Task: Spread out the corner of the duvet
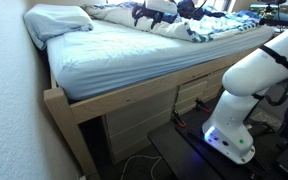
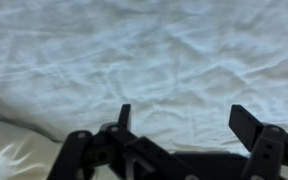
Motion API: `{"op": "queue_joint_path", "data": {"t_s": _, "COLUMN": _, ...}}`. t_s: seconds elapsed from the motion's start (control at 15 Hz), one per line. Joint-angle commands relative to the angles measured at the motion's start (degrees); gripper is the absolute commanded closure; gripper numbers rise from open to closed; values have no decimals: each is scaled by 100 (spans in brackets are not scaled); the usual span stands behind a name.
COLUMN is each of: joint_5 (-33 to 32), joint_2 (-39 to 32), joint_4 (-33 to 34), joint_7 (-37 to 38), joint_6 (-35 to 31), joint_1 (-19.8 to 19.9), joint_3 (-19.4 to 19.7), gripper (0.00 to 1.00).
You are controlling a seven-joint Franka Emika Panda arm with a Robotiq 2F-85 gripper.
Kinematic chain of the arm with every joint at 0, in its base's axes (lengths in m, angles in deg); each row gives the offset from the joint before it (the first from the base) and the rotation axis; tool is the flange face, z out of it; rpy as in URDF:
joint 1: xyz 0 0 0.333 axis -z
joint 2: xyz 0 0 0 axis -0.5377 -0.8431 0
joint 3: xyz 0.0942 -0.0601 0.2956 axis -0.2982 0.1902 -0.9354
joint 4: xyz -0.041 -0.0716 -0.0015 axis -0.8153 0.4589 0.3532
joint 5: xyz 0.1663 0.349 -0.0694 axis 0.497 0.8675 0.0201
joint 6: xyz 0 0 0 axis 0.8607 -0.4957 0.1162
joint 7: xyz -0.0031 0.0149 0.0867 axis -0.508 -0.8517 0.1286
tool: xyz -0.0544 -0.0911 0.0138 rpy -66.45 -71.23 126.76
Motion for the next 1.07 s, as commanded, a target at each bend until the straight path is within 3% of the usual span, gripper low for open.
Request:
{"op": "queue_joint_path", "data": {"t_s": 0.0, "joint_5": 482, "joint_2": -141, "joint_4": 139, "joint_7": -1126, "joint_6": 71, "joint_1": -352, "joint_3": 558, "gripper": 0}}
{"op": "queue_joint_path", "data": {"t_s": 0.33, "joint_5": 374, "joint_2": -211, "joint_4": 875, "joint_7": -2240, "joint_6": 1295, "joint_1": -358, "joint_3": 984, "gripper": 0}}
{"op": "queue_joint_path", "data": {"t_s": 0.67, "joint_5": -188, "joint_2": -513, "joint_4": 2098, "joint_7": -2702, "joint_6": 2548, "joint_1": -154, "joint_3": 1039, "gripper": 0}}
{"op": "queue_joint_path", "data": {"t_s": 0.8, "joint_5": -404, "joint_2": -696, "joint_4": 2513, "joint_7": -2506, "joint_6": 2597, "joint_1": -20, "joint_3": 1025, "gripper": 0}}
{"op": "queue_joint_path", "data": {"t_s": 1.0, "joint_5": -694, "joint_2": -951, "joint_4": 2851, "joint_7": -1601, "joint_6": 1989, "joint_1": 283, "joint_3": 969, "gripper": 0}}
